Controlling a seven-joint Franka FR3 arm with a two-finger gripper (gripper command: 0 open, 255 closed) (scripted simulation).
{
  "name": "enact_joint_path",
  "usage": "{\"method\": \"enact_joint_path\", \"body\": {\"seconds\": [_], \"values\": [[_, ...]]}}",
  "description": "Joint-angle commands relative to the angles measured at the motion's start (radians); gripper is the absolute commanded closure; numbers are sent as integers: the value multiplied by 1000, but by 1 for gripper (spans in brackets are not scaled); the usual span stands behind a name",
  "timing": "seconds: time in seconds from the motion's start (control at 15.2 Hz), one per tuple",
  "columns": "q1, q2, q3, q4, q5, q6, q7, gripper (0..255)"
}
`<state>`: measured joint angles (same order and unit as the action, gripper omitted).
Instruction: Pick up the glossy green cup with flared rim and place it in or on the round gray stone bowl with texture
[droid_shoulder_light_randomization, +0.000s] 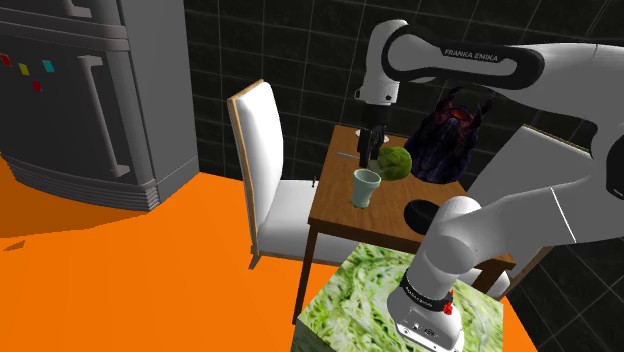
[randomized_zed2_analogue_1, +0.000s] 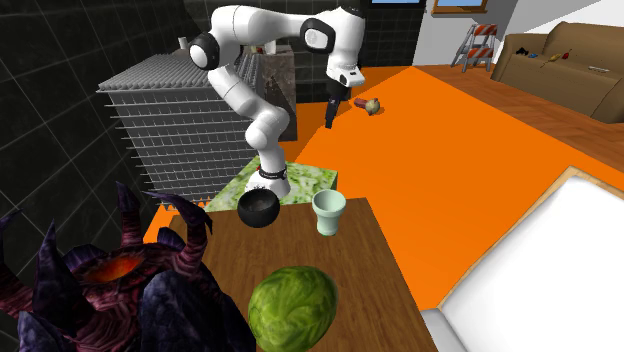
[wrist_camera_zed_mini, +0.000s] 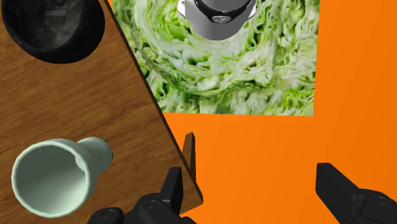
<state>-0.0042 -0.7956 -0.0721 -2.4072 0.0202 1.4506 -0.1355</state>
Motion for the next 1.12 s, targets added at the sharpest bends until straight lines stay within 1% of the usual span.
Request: {"method": "enact_joint_path", "body": {"seconds": [0.0,0.26,0.59,0.86,1.06], "values": [[0,0,0,0,0,0,0,0],[-29,47,-87,-24,-63,71,-95,0],[-59,140,-197,-25,-127,167,-212,0],[-75,238,-285,-3,-161,247,-306,0],[-81,326,-351,27,-171,305,-379,0]]}}
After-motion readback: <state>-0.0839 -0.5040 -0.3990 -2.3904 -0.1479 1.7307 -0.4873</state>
